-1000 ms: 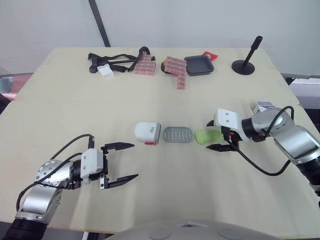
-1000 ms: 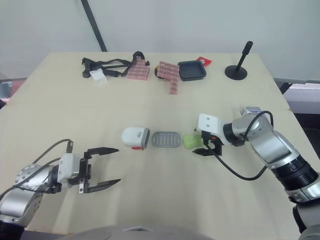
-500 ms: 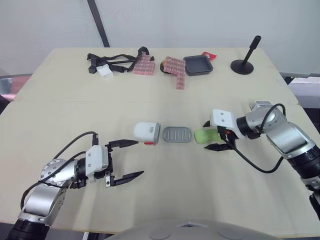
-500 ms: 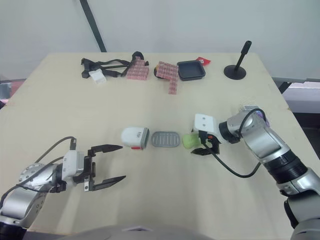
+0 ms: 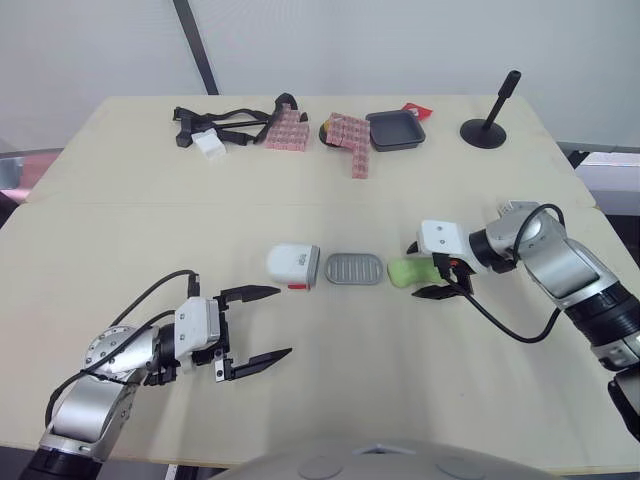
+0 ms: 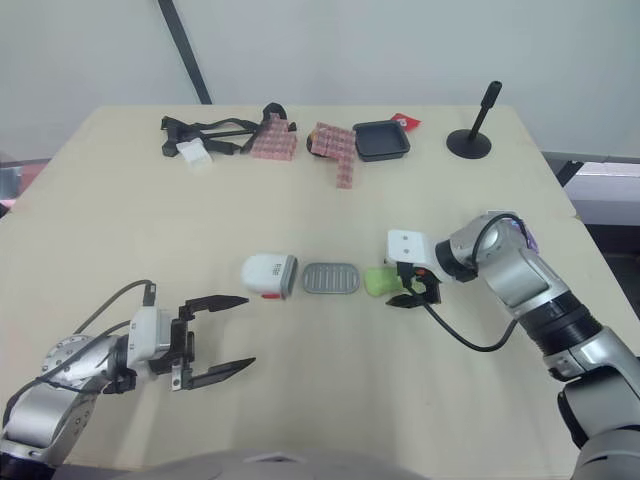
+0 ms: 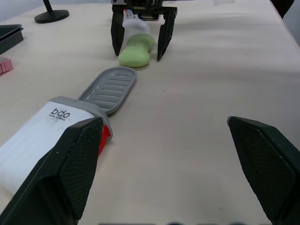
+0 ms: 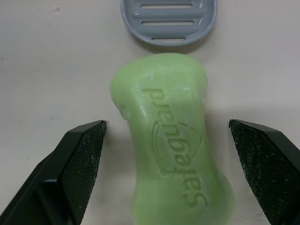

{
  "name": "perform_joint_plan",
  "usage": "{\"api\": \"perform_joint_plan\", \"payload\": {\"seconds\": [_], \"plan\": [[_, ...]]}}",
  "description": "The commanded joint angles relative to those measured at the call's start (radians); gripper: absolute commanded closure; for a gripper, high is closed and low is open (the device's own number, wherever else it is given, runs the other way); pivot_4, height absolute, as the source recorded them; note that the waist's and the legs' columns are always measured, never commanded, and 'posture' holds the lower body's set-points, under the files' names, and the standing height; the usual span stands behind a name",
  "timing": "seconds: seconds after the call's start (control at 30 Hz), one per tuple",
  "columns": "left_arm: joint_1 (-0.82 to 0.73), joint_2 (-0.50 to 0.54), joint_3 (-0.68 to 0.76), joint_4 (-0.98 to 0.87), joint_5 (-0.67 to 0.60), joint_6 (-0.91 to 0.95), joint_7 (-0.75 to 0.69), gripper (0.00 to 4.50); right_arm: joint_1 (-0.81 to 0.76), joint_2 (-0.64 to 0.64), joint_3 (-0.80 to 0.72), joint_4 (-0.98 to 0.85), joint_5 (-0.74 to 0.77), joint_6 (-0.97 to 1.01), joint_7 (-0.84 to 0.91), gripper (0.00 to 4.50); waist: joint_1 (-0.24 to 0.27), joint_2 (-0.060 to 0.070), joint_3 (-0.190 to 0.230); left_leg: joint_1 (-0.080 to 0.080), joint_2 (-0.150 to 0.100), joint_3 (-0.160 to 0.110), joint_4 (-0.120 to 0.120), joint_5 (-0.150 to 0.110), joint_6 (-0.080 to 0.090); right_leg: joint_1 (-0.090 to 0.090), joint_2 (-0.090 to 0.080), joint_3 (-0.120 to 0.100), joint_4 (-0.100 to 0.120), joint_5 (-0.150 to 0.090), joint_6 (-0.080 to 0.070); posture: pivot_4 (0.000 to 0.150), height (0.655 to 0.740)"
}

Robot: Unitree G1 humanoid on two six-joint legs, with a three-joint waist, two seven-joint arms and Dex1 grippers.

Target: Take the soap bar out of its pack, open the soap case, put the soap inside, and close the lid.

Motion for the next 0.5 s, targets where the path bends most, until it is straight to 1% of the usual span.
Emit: {"api": "perform_joint_plan", "payload": {"seconds": [0.03, 0.13, 0.23, 0.27, 0.33, 0.5], "plan": [[0.002, -0.004, 0.011, 0.029, 0.003, -0.05, -0.019, 0.0, -0.021, 0.01, -0.006, -0.008, -0.01, -0.016, 0.013, 0.0, 0.0, 0.0, 0.0, 0.0, 0.0, 0.0, 0.0, 0.0, 0.0, 0.0, 0.0, 0.0, 0.0, 0.0, 0.0, 0.15, 0.74], [-0.001, -0.011, 0.005, 0.05, 0.01, -0.07, -0.023, 0.0, -0.015, 0.001, -0.001, -0.007, -0.021, -0.006, 0.027, 0.71, 0.001, 0.0, 0.0, 0.0, 0.0, 0.001, 0.0, 0.0, 0.0, -0.001, 0.0, 0.001, 0.0, 0.0, 0.0, 0.15, 0.74], [0.002, -0.015, 0.003, 0.066, 0.016, -0.087, -0.029, 0.0, -0.008, -0.008, -0.003, -0.001, -0.031, -0.005, 0.034, 1.71, 0.001, 0.0, 0.0, 0.0, 0.0, 0.001, 0.0, 0.0, 0.0, -0.001, 0.0, 0.001, 0.001, 0.0, 0.0, 0.15, 0.74], [0.002, -0.016, 0.002, 0.071, 0.017, -0.094, -0.03, 0.0, -0.007, -0.008, -0.004, 0.001, -0.033, -0.007, 0.037, 2.11, 0.001, 0.0, 0.0, 0.0, 0.0, 0.002, 0.0, 0.0, 0.0, -0.001, 0.0, 0.001, 0.001, 0.0, 0.0, 0.15, 0.74], [0.002, -0.016, 0.001, 0.077, 0.018, -0.101, -0.031, 0.0, -0.006, -0.008, -0.005, 0.002, -0.037, -0.011, 0.038, 2.74, 0.001, -0.001, 0.0, 0.0, 0.0, 0.002, 0.0, 0.0, 0.0, -0.001, 0.0, 0.001, 0.001, 0.0, 0.0, 0.15, 0.74], [-0.01, -0.021, 0.001, 0.088, 0.009, -0.11, -0.033, 0.0, -0.004, -0.005, -0.006, -0.004, -0.038, -0.005, 0.039, 2.76, 0.001, -0.001, 0.0, 0.001, 0.0, 0.003, 0.0, 0.0, 0.0, -0.001, 0.0, 0.002, 0.001, -0.001, -0.001, 0.15, 0.74]]}}
